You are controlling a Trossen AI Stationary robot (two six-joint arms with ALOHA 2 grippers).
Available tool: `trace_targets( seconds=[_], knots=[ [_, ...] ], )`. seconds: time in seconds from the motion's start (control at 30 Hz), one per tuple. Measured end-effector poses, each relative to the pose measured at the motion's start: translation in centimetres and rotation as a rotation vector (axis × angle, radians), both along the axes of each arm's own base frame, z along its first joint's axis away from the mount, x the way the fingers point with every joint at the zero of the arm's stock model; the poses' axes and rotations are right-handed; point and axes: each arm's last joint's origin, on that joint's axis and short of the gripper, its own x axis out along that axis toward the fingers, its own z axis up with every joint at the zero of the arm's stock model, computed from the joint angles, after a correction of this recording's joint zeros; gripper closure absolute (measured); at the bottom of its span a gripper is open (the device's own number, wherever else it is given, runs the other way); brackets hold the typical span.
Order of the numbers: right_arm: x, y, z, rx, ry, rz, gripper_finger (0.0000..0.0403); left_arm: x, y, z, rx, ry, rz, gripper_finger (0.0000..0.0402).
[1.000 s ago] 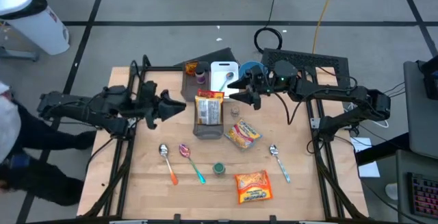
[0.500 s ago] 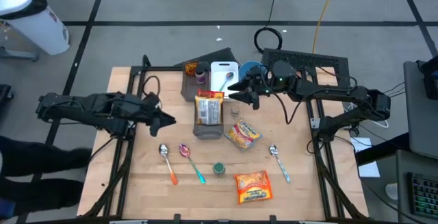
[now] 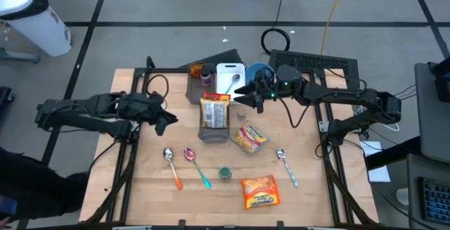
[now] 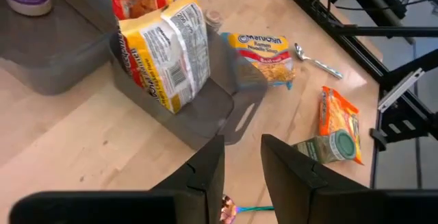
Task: Pick & Place Food Item
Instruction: Put the orange spoon into the white bin
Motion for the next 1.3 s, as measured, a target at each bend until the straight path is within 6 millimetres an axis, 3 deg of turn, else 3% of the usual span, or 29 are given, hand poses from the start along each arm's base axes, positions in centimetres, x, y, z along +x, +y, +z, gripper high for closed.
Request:
trace_targets(
  seconds=[0.13, 0.37, 0.5, 0.63, 0.9, 1.17, 1.3],
  knots=[
    [0.1, 0.3, 0.0, 0.0, 0.0, 0.01, 0.0146, 0.0, 0.7, 0.0, -0.05, -0.004, 0.012, 0.0252],
    [0.1, 0.6, 0.0, -0.014, -0.001, 0.022, 0.0128, -0.2, 1.9, 0.0, -0.163, -0.022, -0.022, 0.0146],
    [0.1, 0.6, 0.0, -0.022, -0.002, 0.024, 0.0119, -0.5, 1.9, -0.2, -0.331, 0.006, -0.018, 0.0115],
    [0.1, 0.6, 0.0, -0.03, -0.003, 0.025, 0.0117, -0.8, 1.1, -0.6, -0.488, 0.081, -0.029, 0.0115],
    [0.1, 0.6, -0.2, -0.054, 0.011, 0.028, 0.0119, -0.8, -2.1, -0.8, -0.658, 0.179, 0.047, 0.0153],
    [0.1, 0.8, -0.7, -0.105, 0.028, 0.04, 0.0116, 0.2, -7.1, -1.1, -0.768, 0.188, 0.177, 0.0178],
    [-0.1, 0.9, -2.1, -0.1, 0.067, 0.045, 0.012, 1.6, -10.3, -2.7, -0.794, 0.281, 0.214, 0.0183]
  ],
)
